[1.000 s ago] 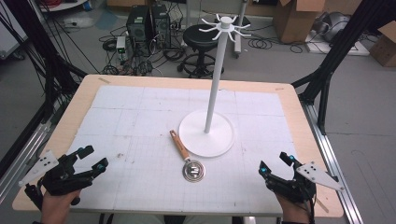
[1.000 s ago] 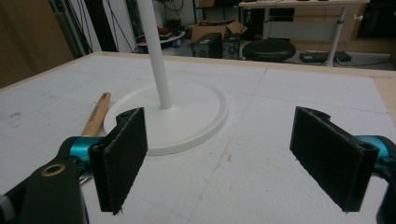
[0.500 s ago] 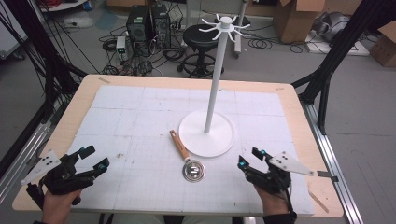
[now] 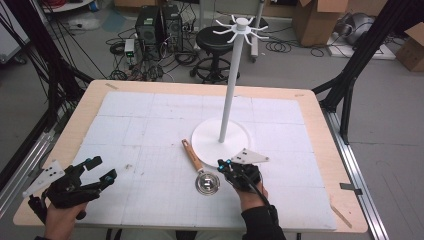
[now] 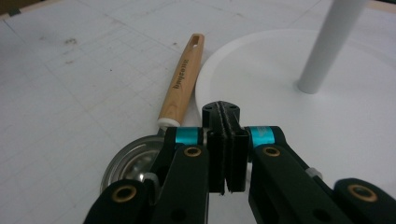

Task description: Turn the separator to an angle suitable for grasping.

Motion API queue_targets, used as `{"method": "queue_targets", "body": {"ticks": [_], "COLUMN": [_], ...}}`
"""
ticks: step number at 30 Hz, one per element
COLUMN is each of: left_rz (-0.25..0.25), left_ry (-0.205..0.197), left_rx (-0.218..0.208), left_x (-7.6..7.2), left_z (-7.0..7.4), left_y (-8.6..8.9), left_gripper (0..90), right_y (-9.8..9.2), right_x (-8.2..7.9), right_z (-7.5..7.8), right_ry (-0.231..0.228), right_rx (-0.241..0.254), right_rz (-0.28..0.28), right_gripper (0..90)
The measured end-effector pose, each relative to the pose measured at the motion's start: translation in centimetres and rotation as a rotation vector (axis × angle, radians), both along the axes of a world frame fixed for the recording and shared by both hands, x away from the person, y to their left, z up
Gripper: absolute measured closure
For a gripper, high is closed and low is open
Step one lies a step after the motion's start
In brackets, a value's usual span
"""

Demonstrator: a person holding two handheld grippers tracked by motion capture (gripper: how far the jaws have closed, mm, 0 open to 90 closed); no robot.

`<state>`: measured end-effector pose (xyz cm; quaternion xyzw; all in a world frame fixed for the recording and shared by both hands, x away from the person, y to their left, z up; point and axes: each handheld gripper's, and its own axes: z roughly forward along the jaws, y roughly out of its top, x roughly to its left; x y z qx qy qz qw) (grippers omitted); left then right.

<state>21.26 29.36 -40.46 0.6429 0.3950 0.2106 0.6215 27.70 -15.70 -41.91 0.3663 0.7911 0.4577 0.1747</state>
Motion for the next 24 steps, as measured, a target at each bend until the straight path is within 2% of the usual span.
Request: {"method": "queue_targets", "body": {"ticks": [5,11,16,18,24], "left_rz": [-0.005,-0.008,-0.008,-0.011,-0.007], "left_ry": [0.005,0.007,0.006,0.007,0.009], "left_rx": [0.002,-0.001,-0.004,-0.004,-0.008], "left_x": [0.1,0.2,0.2,0.2,0.2], "left_z": [-0.1,-0.1,-0.1,-0.1,-0.1], "left_y": [-0.1,0.0,0.0,0.1,0.2], "left_gripper": [21.7,21.8,21.9,21.9,21.9], "right_y": [2.0,3.9,5.3,5.8,6.8], "right_x": [1.5,2.5,2.9,3.1,3.6], "right_z": [-0.7,-1.9,-2.4,-2.5,-2.6], "right_ry": [0.036,0.091,0.092,0.087,0.095], "right_rx": [-0.067,-0.124,-0.189,-0.202,-0.192], "right_rz": [0.009,0.055,0.064,0.068,0.086], "right_gripper": [88.7,88.7,88.7,88.7,88.7]}}
